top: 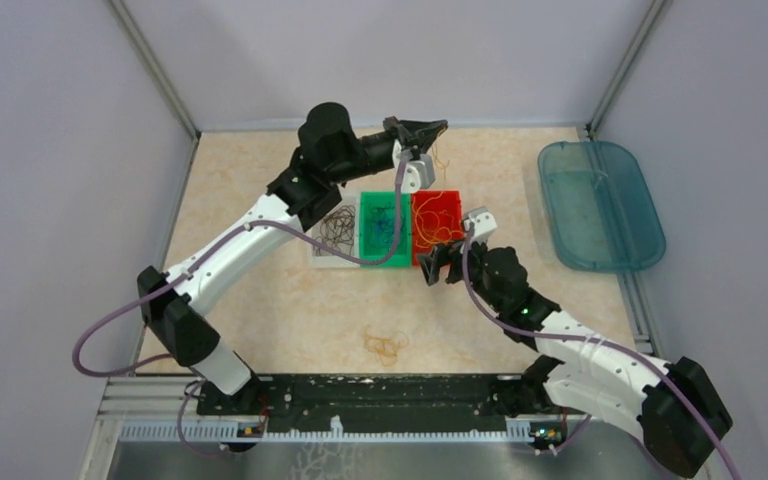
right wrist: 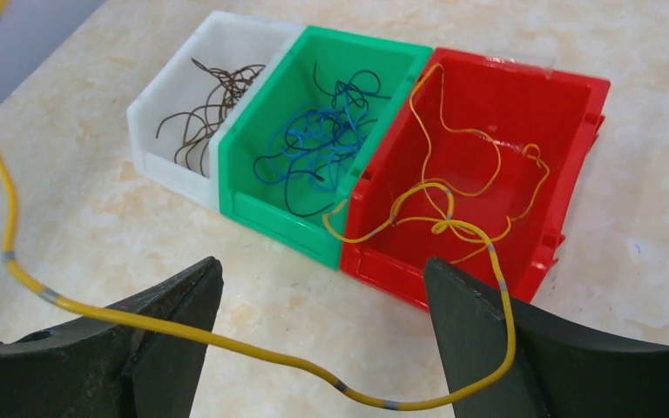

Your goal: Untangle the cables

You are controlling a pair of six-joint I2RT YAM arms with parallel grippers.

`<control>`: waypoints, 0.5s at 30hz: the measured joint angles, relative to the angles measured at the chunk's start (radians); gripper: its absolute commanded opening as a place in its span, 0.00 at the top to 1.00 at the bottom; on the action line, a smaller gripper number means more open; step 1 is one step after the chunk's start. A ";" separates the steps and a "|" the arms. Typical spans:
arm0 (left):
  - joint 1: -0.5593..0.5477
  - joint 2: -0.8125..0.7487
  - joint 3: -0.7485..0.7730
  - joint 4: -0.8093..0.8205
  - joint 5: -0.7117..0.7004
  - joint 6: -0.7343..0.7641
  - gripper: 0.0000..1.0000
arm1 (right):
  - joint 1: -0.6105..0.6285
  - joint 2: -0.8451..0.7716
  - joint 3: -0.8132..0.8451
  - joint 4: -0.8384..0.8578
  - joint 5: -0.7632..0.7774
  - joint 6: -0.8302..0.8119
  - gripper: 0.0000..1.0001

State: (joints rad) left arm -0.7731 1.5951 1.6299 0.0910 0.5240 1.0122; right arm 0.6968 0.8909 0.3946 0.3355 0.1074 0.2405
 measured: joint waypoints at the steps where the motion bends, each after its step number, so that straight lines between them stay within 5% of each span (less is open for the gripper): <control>1: 0.000 0.013 0.004 0.007 -0.016 0.009 1.00 | -0.003 0.008 0.000 -0.005 0.000 0.009 0.15; 15: 0.013 0.118 0.029 0.064 -0.127 0.094 1.00 | -0.047 -0.012 -0.023 -0.172 0.108 0.237 0.16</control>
State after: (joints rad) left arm -0.7597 1.7134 1.6588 0.1555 0.3965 1.1065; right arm 0.6502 0.8787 0.3721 0.1631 0.2157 0.4774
